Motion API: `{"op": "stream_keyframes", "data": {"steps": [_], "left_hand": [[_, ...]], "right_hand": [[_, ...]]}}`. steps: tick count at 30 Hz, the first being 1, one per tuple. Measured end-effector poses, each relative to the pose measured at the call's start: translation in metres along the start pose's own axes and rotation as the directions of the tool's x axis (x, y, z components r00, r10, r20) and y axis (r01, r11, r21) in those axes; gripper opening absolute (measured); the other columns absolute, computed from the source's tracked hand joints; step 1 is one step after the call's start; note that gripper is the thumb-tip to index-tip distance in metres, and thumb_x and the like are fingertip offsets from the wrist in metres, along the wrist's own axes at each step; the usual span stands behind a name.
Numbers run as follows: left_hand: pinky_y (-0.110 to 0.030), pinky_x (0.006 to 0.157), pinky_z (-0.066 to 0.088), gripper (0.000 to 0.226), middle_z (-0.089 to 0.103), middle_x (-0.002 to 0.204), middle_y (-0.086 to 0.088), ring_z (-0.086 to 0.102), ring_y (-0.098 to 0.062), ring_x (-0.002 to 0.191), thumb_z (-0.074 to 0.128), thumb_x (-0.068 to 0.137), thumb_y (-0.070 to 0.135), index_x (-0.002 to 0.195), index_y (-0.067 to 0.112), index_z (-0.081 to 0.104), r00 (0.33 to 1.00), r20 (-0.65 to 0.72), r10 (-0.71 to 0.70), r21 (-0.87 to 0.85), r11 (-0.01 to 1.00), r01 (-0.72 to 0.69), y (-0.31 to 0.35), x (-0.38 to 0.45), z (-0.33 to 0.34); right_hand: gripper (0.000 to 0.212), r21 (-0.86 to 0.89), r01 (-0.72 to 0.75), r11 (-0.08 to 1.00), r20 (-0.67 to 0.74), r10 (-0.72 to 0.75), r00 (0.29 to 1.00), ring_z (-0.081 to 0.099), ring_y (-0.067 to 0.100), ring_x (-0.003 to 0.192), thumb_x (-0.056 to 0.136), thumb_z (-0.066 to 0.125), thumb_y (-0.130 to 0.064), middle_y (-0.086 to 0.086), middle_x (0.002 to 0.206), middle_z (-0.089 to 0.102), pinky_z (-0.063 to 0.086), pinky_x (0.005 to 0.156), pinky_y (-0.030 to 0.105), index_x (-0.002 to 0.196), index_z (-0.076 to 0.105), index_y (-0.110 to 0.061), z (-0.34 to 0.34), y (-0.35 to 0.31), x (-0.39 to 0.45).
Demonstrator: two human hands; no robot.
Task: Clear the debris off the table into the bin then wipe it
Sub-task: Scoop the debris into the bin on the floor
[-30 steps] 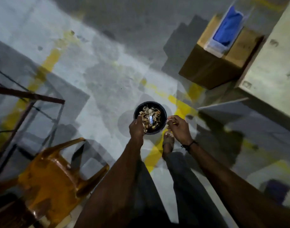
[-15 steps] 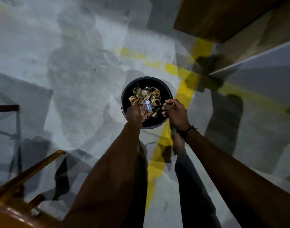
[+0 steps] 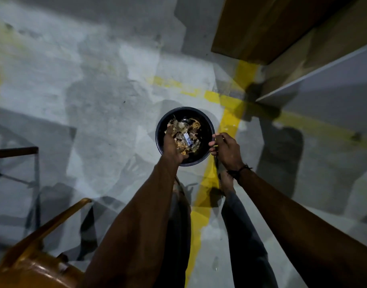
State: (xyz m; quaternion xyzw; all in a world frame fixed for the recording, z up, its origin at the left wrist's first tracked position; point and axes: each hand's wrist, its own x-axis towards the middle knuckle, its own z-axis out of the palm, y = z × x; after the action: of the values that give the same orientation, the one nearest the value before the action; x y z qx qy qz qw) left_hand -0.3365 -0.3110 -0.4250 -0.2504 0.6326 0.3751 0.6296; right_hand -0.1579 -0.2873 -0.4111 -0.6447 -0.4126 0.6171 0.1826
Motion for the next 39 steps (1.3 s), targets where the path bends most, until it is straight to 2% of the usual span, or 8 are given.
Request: {"op": "stream_keyframes", "data": {"steps": [5,7,10,13,18,21,28,39], "left_hand": [[-0.036,0.106,0.047,0.069,0.048,0.156,-0.019,0.048,-0.032,0.145,0.043,0.11,0.051,0.153,-0.003,0.041,0.995,0.027,0.094,-0.095,0.991,-0.091,-0.008,-0.045,-0.004],[-0.029,0.096,0.054,0.061,0.062,0.136,-0.019,0.062,-0.028,0.128,0.046,0.11,0.045,0.137,-0.008,0.054,0.989,0.006,0.145,-0.049,0.988,-0.145,-0.009,-0.067,-0.01],[-0.02,0.056,0.057,0.035,0.065,0.08,-0.007,0.067,-0.012,0.063,0.06,0.105,0.039,0.09,0.007,0.064,0.978,-0.055,0.202,-0.025,0.979,-0.204,0.0,-0.118,-0.013],[-0.018,0.04,0.046,0.038,0.066,0.081,-0.013,0.06,-0.022,0.064,0.063,0.103,0.043,0.112,0.007,0.069,0.963,-0.099,0.251,0.055,0.968,-0.247,0.006,-0.18,-0.015],[-0.038,0.084,0.061,0.075,0.067,0.123,-0.014,0.069,-0.022,0.102,0.059,0.093,0.07,0.129,0.004,0.059,0.973,-0.004,0.232,0.007,0.973,-0.231,0.011,-0.267,-0.021],[-0.057,0.115,0.044,0.1,0.047,0.159,-0.013,0.05,-0.029,0.143,0.049,0.091,0.08,0.16,0.009,0.033,0.979,0.081,0.186,0.003,0.982,-0.187,0.013,-0.314,-0.023],[-0.06,0.122,0.029,0.1,0.025,0.171,-0.015,0.033,-0.032,0.155,0.038,0.097,0.077,0.165,0.006,0.019,0.974,0.086,0.209,-0.033,0.978,-0.207,0.005,-0.423,-0.003],[-0.056,0.118,0.034,0.099,0.031,0.169,-0.013,0.042,-0.03,0.15,0.043,0.095,0.078,0.165,0.011,0.024,0.928,0.136,0.347,-0.123,0.935,-0.332,0.039,-0.463,0.113]], "right_hand": [[0.02,-0.007,0.027,1.0,0.0,-0.027,1.0,0.063,0.022,0.069,0.109,0.052,-0.027,0.007,0.083,0.068,0.052,0.064,0.028,0.108,0.063,-0.011,-0.003,-0.036,-0.029],[0.022,-0.021,0.031,0.999,0.012,-0.03,0.999,0.064,0.023,0.072,0.11,0.051,-0.028,0.008,0.087,0.069,0.052,0.065,0.029,0.114,0.062,-0.009,-0.006,-0.055,-0.045],[0.026,-0.041,0.071,0.997,0.031,-0.07,0.997,0.066,0.023,0.074,0.11,0.05,-0.029,0.009,0.093,0.071,0.053,0.067,0.03,0.118,0.062,-0.009,-0.014,-0.087,-0.075],[0.02,-0.005,0.097,0.995,0.035,-0.097,0.995,0.065,0.021,0.072,0.109,0.051,-0.027,0.009,0.091,0.07,0.054,0.065,0.027,0.115,0.061,-0.01,-0.024,-0.124,-0.115],[0.019,0.039,0.102,0.994,0.017,-0.103,0.995,0.064,0.021,0.069,0.109,0.052,-0.026,0.006,0.086,0.07,0.052,0.065,0.029,0.112,0.062,-0.01,-0.044,-0.18,-0.175],[0.018,0.038,0.123,0.992,0.018,-0.124,0.992,0.064,0.022,0.071,0.108,0.054,-0.029,0.006,0.087,0.071,0.052,0.066,0.03,0.111,0.063,-0.014,-0.06,-0.208,-0.206],[0.013,-0.011,0.193,0.981,0.07,-0.192,0.979,0.066,0.012,0.066,0.109,0.053,-0.029,0.003,0.09,0.07,0.052,0.061,0.022,0.106,0.062,-0.019,-0.113,-0.269,-0.262],[0.017,0.098,0.269,0.958,-0.022,-0.268,0.963,0.063,0.018,0.069,0.109,0.052,-0.022,0.01,0.09,0.069,0.053,0.061,0.025,0.112,0.063,-0.009,-0.213,-0.36,-0.227]]}}
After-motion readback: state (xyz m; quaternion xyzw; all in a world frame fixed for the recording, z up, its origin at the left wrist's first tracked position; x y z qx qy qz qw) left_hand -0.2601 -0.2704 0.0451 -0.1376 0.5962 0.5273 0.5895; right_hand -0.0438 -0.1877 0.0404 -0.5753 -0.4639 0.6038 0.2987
